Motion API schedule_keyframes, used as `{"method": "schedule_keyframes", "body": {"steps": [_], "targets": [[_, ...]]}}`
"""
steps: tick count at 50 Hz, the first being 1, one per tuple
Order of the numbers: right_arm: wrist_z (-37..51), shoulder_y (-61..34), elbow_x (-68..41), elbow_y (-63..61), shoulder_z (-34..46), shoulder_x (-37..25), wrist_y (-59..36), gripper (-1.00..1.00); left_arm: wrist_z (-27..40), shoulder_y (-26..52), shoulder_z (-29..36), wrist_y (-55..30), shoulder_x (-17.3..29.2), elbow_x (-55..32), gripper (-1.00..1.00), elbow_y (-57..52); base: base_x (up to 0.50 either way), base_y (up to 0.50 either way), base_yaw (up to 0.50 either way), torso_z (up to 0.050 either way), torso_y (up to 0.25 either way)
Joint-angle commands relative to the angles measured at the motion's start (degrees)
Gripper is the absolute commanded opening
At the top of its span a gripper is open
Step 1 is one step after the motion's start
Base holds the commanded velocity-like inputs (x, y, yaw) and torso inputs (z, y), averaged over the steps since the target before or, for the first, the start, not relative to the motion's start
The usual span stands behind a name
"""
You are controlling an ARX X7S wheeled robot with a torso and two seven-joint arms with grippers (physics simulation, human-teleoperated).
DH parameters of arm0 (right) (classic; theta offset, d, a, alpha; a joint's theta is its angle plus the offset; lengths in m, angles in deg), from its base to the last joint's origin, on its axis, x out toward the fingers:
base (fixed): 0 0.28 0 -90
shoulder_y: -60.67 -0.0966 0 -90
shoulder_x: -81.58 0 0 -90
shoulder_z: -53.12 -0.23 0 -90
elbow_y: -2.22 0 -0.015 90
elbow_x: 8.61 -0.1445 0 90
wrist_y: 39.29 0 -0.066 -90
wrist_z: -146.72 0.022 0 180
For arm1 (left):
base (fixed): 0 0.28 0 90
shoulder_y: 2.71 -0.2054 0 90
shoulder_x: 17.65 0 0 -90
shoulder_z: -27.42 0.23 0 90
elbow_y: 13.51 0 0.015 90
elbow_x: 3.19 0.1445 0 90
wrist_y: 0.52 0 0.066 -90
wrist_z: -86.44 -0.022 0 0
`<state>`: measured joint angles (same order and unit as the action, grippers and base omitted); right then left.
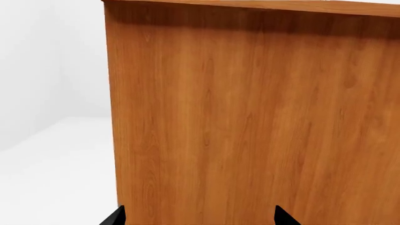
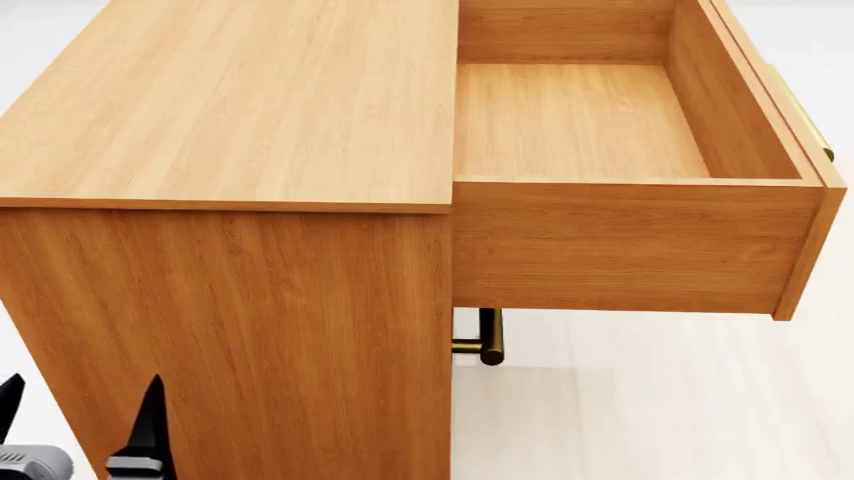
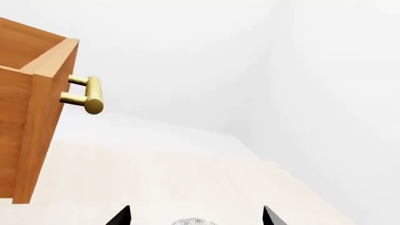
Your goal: Put the bowl on top of the cabinet.
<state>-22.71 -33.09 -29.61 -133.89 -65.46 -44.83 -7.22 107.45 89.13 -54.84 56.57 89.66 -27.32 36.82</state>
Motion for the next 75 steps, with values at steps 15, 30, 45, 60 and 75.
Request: {"method": "schedule_keyframes", "body": {"steps": [15,30,45,60,75], "targets": [[-5.24,-13.36,-6.13,13.40,7.85,-9.25,-12.97,1.00,0.08,-1.66,-0.15,1.61,0.85,-0.39,1.00,-0.35,0.00,0.00,0.00,0.000,0.000],[-5.43,-20.39,-6.49,18.92,14.39,-12.83,-17.56,1.00,0.12,-1.45,-0.08,2.49,0.86,-0.43,1.00,0.94,0.00,0.00,0.00,0.000,0.000],[-4.68,-29.40,-3.91,29.67,23.94,-12.32,-15.56,1.00,0.17,-2.53,0.22,3.63,1.41,-0.07,1.00,0.90,0.00,0.00,0.00,0.000,0.000],[-5.03,-31.63,-0.55,41.10,30.38,-9.22,-8.35,1.00,0.21,-2.57,1.63,4.64,1.61,1.24,1.00,2.35,0.00,0.00,0.00,0.000,0.000],[-5.52,-31.22,1.65,49.92,33.49,-6.59,-2.15,1.00,0.42,-3.28,2.06,5.22,1.88,1.33,1.00,2.56,0.00,0.00,0.00,0.000,0.000]]}}
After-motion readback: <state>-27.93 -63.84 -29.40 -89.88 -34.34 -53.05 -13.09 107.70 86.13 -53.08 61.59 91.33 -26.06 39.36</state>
